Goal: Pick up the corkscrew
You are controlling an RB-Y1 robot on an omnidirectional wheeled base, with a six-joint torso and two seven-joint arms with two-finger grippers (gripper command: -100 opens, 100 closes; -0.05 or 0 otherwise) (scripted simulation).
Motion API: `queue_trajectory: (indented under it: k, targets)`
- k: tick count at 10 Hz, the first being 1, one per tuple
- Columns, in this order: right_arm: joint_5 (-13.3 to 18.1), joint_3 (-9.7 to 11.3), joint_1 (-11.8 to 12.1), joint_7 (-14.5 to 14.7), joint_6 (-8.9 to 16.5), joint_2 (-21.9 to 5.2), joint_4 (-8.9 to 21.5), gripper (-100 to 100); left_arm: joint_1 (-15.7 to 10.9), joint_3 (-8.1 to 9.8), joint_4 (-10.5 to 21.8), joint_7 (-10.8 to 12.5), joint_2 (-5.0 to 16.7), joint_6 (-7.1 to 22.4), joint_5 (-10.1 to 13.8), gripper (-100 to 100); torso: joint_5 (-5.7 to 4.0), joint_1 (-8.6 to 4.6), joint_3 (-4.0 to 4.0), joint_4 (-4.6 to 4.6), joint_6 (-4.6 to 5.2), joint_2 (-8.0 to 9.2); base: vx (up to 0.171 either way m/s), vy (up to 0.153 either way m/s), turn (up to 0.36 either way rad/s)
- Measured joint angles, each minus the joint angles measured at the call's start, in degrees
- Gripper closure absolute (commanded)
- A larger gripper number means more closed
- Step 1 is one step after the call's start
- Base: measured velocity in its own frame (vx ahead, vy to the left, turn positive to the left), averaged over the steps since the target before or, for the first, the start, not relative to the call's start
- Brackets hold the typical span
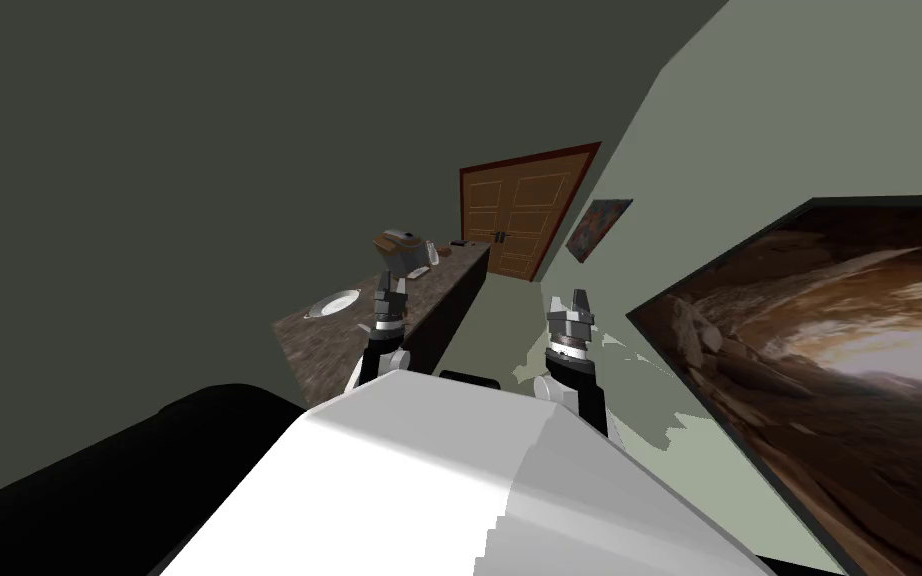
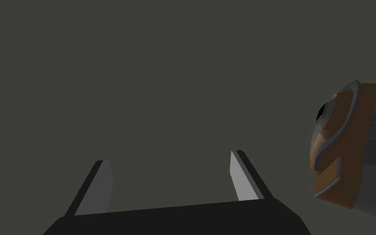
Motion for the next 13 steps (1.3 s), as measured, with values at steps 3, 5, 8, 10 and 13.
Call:
queue_trajectory:
  k: [3, 5, 8, 10, 13]
  targets:
    - [0.0, 0.0, 0.0, 0.0, 0.0, 0.0, 0.0, 0, -0.4, 2.58, 1.7, 1.2, 4.7, 3.3, 0.4, -100, -0.04, -0.20, 0.01, 0.00, -0.01, 0.03, -0.007, -0.064, 0.149]
    - [0.0, 0.0, 0.0, 0.0, 0.0, 0.0, 0.0, 0, -0.2, 4.90, 3.4, 2.5, 7.9, 6.1, 0.9, -100, -0.05, -0.24, 0.00, 0.00, -0.02, 0.00, -0.001, -0.081, 0.188]
    - [0.0, 0.0, 0.0, 0.0, 0.0, 0.0, 0.0, 0, -0.3, 8.17, 5.9, 4.3, 11.6, 9.9, 1.7, -100, -0.04, -0.21, -0.03, -0.01, -0.01, -0.06, 0.010, -0.067, 0.143]
    - [0.0, 0.0, 0.0, 0.0, 0.0, 0.0, 0.0, 0, 0.1, 10.51, 7.7, 5.6, 14.2, 12.5, 2.4, -100, -0.06, -0.23, -0.04, -0.02, 0.01, -0.07, 0.010, -0.064, 0.138]
    - [0.0, 0.0, 0.0, 0.0, 0.0, 0.0, 0.0, 0, 0.1, 13.12, 10.3, 7.0, 16.9, 16.1, 3.2, -100, -0.04, -0.18, -0.06, -0.02, -0.01, -0.10, 0.016, -0.050, 0.111]
